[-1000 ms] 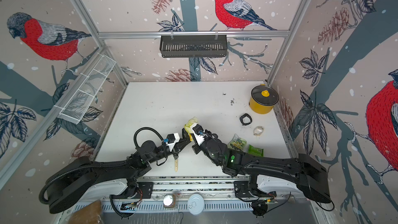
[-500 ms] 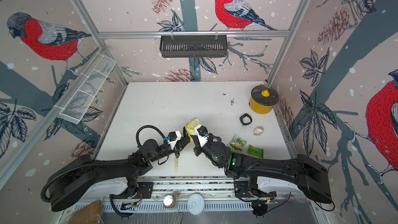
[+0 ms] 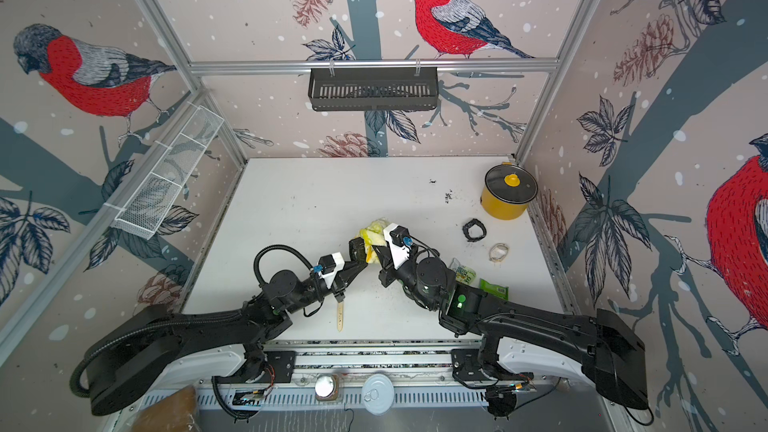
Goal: Wipe the watch dial
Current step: Wipe the dirt from the watch dial.
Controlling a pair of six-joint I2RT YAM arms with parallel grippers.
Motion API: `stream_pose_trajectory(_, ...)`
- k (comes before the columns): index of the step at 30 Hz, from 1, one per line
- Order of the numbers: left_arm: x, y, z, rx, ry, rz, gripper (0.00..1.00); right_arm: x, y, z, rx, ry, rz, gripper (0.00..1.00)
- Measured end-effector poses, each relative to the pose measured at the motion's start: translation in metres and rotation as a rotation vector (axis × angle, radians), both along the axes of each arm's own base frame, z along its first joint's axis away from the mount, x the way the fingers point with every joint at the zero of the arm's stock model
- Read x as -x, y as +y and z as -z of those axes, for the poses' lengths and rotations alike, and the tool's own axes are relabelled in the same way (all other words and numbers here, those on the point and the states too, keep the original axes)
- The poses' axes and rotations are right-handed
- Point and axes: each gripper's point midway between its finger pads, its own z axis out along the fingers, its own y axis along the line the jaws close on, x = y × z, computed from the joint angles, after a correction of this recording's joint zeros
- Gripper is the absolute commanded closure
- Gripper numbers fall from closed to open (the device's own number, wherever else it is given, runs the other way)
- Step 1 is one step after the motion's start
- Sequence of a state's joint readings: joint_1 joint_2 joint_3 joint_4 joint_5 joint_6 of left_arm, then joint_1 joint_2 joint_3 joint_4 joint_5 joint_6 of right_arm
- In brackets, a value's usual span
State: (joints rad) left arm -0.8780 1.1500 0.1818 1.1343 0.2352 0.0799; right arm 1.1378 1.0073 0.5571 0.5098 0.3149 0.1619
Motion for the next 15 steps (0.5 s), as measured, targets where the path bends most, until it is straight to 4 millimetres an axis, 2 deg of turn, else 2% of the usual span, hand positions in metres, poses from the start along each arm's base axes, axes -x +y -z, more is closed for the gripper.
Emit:
stream_pose_trajectory(2,0.000,0.000,-0.002,0.005,-0.005,0.000,1.00,-0.003,0.007,0.000,0.013,-0.008,0.000,0.97)
stream_pose_trajectory(7,0.000,0.002,0.005,-0.009,0.013,-0.005,1.00,-0.002,0.026,0.015,0.064,-0.010,0.004,0.97)
stream_pose_trajectory(15,-0.004,0.002,0.011,-0.015,0.074,-0.025,1.00,0.011,0.027,0.035,0.038,-0.011,0.022,0.97)
